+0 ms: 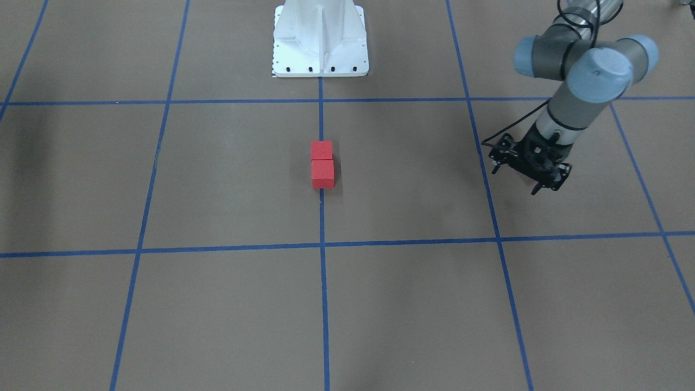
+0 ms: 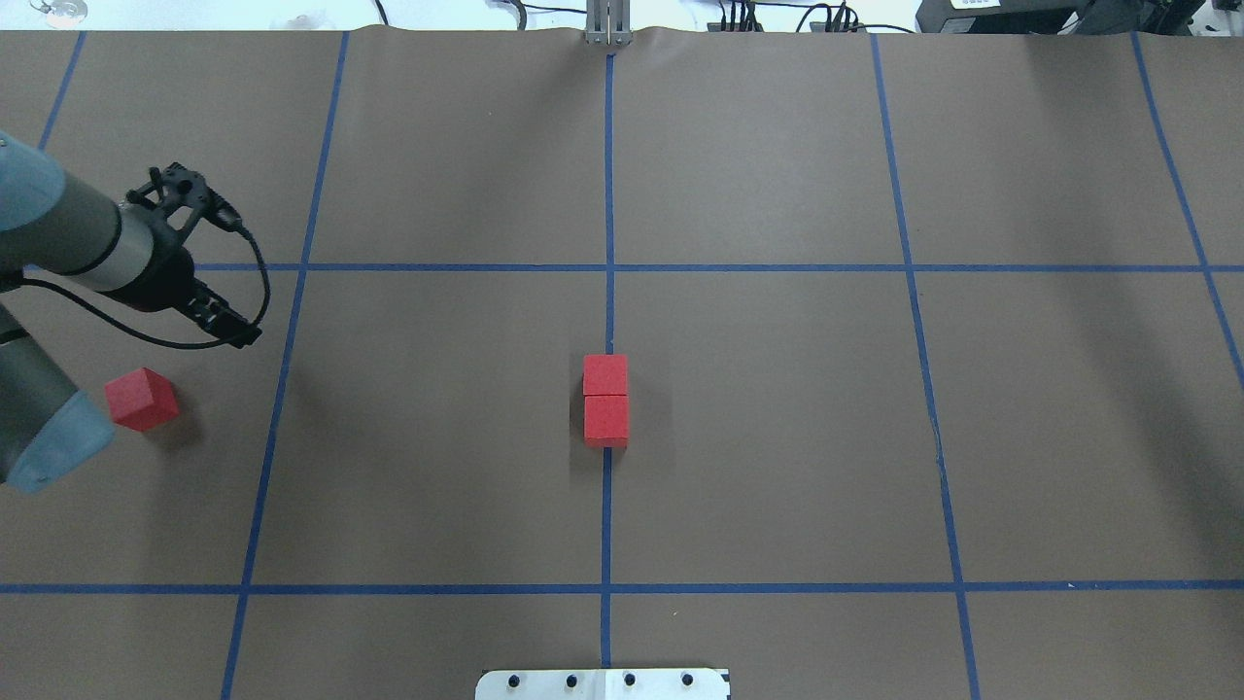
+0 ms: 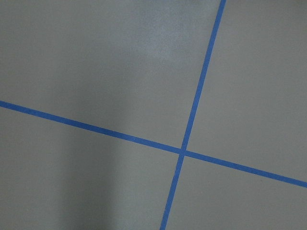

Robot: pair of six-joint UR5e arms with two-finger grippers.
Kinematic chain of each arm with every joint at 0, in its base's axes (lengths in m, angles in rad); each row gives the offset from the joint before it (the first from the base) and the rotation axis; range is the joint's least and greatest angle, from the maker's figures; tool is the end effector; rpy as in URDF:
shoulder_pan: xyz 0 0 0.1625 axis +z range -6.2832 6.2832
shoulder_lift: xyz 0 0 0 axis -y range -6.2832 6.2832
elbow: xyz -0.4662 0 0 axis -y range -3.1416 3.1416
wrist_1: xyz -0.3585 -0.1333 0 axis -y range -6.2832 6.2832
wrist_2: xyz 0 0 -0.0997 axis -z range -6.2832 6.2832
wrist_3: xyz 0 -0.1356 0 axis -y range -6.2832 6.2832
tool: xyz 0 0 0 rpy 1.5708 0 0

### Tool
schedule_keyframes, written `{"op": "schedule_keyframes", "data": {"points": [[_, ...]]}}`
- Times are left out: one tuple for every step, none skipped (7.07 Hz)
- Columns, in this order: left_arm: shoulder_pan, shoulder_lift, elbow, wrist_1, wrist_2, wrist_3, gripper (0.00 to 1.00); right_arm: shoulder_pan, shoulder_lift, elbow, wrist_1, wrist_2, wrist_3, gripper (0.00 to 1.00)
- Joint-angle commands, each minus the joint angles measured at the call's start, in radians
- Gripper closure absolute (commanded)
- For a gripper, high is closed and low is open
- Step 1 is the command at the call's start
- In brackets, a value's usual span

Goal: Form red blocks into L shape at center
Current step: 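Move the left gripper over to the farthest-out red cube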

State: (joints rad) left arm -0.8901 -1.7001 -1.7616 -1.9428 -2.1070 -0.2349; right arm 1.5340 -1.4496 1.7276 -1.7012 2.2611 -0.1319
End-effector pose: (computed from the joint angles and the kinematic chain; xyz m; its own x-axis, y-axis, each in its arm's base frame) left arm 0.2974 -0.4689 0.5381 0.5629 0.6333 -0.5311 -0.3635 0.7668 0.5291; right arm 0.0280 -0.5165 0.6157 0.7556 -0.2509 0.6050 0.1370 0.9638 0.2286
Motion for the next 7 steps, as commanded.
{"op": "schedule_keyframes", "data": {"points": [[-0.073, 0.129, -0.001, -0.067, -0.051, 0.249, 0.01, 0.0, 0.0, 0.001, 0.0, 0.0, 0.0, 0.0], [-0.073, 0.161, 0.001, -0.089, -0.056, 0.322, 0.01, 0.0, 0.0, 0.001, 0.0, 0.002, 0.0, 0.0], [-0.073, 0.201, 0.005, -0.157, -0.054, 0.339, 0.01, 0.0, 0.0, 0.001, 0.0, 0.002, 0.0, 0.0], [-0.073, 0.226, 0.004, -0.198, -0.056, 0.318, 0.01, 0.0, 0.0, 0.001, 0.0, 0.002, 0.0, 0.0], [-0.067, 0.232, 0.005, -0.229, -0.053, 0.231, 0.01, 0.0, 0.0, 0.001, 0.0, 0.002, 0.0, 0.0], [-0.061, 0.243, 0.022, -0.269, -0.051, 0.215, 0.01, 0.0, 0.0, 0.001, 0.0, 0.002, 0.0, 0.0], [-0.056, 0.241, 0.059, -0.31, -0.048, 0.212, 0.01, 0.0, 0.0, 0.001, 0.0, 0.002, 0.0, 0.0]]}}
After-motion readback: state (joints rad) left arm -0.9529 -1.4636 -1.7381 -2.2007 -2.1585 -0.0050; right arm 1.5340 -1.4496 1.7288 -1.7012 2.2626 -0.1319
